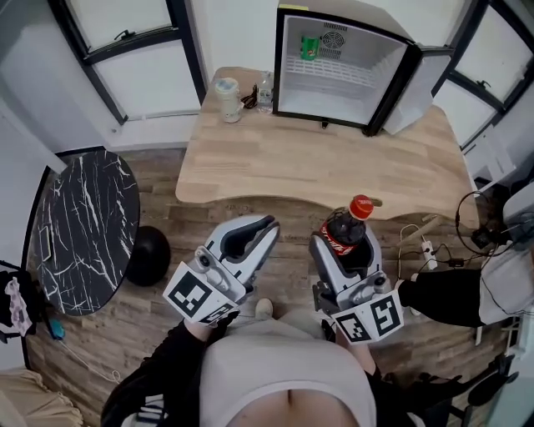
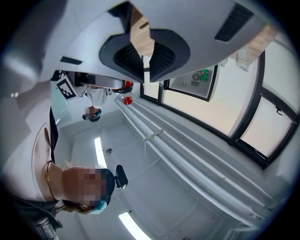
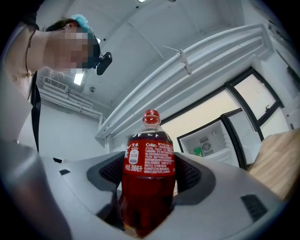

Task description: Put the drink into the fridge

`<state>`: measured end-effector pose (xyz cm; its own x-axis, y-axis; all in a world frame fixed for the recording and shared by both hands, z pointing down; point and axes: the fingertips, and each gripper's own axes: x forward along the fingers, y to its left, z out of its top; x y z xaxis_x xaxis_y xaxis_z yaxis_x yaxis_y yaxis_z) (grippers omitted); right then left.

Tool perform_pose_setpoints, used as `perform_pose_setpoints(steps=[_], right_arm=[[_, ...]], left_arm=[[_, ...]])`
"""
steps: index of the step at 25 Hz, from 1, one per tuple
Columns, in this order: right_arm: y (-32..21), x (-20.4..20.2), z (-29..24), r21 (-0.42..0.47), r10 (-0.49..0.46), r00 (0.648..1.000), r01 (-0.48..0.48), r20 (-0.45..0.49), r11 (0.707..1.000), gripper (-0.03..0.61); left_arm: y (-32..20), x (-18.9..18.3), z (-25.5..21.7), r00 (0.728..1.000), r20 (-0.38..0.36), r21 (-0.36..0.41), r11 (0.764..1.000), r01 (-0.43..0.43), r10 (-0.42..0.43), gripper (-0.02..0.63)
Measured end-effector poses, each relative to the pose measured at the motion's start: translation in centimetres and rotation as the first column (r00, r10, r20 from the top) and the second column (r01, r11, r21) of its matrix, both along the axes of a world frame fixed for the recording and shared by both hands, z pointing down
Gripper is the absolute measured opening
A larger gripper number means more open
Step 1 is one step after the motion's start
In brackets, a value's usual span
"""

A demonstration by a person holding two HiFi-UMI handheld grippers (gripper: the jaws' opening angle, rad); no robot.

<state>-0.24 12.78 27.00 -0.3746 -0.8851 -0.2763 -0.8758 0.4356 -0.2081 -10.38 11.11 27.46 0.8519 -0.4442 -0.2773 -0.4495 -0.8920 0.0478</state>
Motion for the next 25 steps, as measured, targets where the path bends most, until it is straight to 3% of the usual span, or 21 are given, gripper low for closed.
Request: perform_pose_setpoints(steps=[13,25], right_arm=[[-2.3,-0.1,-0.9,0.025,0.037,0.999,-0.036,-0.038,0.999,0.330],[-7.3,1.2,0.9,-0.017,0.050,0.999,-0.050,-0.016,0.999,0.330]], left_arm=[[-2.4,0.1,-0.5,0.999,-0.022,0.007,1.000,-0.030,0.030,0.041],[-7.5,1.2,0.7,0.999,-0.014,-0.009,0.999,-0.034,0.034,0.041]])
